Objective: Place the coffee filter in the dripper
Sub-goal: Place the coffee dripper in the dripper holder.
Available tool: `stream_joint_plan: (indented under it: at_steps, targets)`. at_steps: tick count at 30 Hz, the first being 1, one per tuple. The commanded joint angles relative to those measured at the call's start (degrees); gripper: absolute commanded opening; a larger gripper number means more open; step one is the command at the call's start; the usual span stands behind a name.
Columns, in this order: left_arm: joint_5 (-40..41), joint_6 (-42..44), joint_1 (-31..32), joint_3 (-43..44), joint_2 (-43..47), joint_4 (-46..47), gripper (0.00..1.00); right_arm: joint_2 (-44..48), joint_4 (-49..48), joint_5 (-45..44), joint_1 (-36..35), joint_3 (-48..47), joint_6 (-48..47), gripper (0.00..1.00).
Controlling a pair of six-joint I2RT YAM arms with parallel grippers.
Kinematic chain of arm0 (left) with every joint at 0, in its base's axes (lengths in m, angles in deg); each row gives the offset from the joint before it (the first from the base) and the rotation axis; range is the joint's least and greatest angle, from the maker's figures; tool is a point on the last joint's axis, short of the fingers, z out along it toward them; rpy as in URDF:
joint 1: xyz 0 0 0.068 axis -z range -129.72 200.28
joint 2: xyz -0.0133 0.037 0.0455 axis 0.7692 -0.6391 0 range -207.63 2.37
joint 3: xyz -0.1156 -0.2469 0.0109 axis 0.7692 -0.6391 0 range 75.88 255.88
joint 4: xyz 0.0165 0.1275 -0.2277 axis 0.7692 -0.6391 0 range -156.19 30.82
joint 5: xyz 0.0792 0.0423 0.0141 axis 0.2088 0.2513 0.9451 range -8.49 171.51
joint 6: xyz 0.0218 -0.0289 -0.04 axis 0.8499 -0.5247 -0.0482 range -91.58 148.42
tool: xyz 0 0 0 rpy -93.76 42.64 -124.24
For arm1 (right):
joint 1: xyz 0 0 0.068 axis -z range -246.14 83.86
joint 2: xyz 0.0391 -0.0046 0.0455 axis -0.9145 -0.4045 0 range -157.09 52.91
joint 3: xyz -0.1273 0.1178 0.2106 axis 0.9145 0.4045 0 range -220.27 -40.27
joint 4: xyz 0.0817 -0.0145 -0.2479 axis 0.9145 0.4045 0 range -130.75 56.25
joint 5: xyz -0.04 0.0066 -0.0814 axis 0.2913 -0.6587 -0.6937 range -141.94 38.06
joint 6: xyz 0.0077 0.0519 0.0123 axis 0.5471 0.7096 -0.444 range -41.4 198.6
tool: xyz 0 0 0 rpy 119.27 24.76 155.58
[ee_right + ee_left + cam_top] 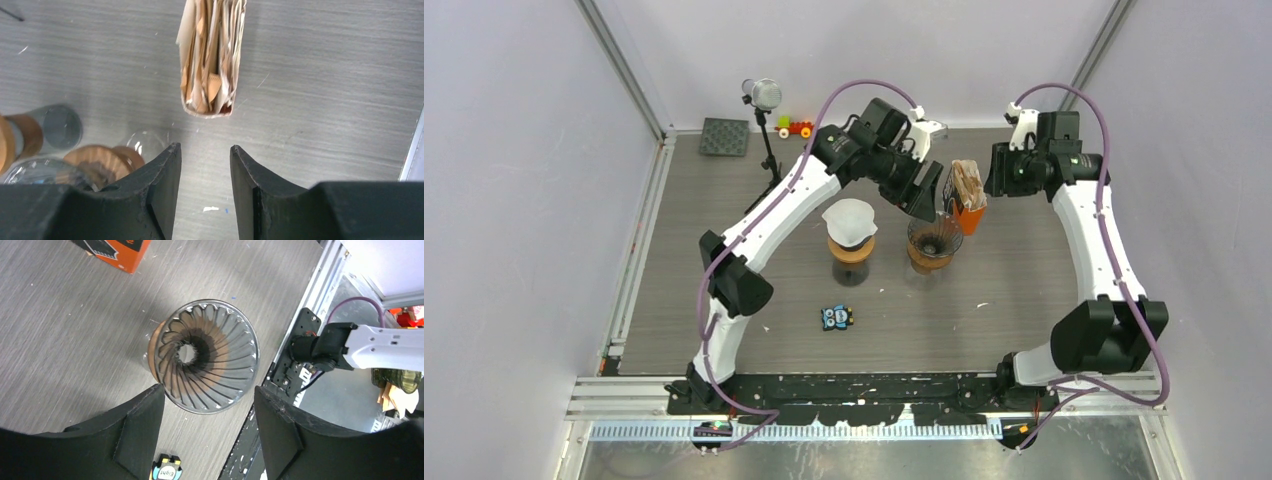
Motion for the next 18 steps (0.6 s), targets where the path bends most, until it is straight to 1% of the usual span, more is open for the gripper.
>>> stream_joint_plan:
  at_steps: [1,8,13,18]
  targets:
    - [-4.16,2.08,0.59,-2.44,6.5,2.98,0.68,-3.38,-7.74,-2.7,-0.06,-2.08,-0.08,0.44]
    - [-2.34,3.45,2.01,-6.79,10.65,4.41,0.69,-9.62,-8.75,-3.19,-0.09,-4.21,-1.26,0.4]
    - [-1.66,4.08,2.9,-9.06,12.46,5.16,0.69,-12.05,-9.16,-3.82,-0.06,-4.48,-2.21,0.38]
    - [-1.76,4.2,3.13,-9.37,12.51,5.01,0.7,-13.46,-9.57,-1.99,-0.09,-4.09,-2.28,0.34]
